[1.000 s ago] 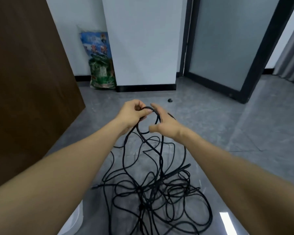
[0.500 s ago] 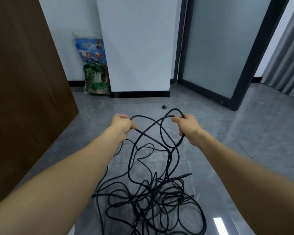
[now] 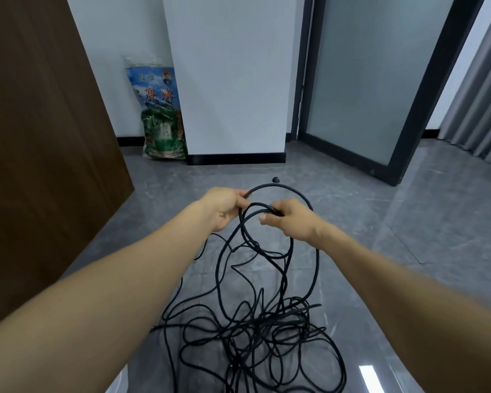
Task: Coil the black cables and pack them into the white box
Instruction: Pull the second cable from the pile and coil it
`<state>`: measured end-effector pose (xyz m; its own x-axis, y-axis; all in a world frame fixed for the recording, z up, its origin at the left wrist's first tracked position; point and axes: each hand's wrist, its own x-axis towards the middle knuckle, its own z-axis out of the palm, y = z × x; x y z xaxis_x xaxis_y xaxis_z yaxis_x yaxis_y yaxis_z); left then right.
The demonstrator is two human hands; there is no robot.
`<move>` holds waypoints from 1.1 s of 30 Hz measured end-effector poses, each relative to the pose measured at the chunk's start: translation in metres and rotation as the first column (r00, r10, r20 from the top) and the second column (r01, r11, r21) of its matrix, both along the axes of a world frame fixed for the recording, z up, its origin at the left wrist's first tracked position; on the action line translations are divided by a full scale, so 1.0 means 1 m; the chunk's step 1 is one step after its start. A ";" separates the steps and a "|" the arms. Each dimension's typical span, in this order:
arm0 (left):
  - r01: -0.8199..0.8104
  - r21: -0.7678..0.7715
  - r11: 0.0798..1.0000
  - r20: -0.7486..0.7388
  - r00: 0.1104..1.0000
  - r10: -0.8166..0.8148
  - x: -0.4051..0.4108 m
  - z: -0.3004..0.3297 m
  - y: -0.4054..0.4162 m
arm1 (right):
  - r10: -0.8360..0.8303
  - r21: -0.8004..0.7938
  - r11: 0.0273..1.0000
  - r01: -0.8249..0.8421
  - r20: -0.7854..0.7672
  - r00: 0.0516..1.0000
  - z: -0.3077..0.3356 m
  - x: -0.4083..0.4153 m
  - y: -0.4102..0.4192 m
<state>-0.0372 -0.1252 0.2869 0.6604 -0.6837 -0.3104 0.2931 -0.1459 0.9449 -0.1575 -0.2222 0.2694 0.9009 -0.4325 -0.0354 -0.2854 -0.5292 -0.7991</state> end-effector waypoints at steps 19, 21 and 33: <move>-0.147 0.222 0.964 0.017 0.989 0.147 -0.002 -0.025 0.023 | -0.566 0.593 0.729 0.341 0.244 0.787 -0.012 0.002 -0.006; -0.200 0.225 0.954 0.013 0.979 0.202 0.000 -0.033 0.030 | -0.741 0.796 0.494 0.349 0.175 0.648 -0.009 0.001 -0.012; -0.317 0.257 0.913 0.000 0.945 0.328 0.017 -0.056 0.059 | -0.913 0.841 0.245 0.482 0.032 0.408 -0.024 -0.019 -0.019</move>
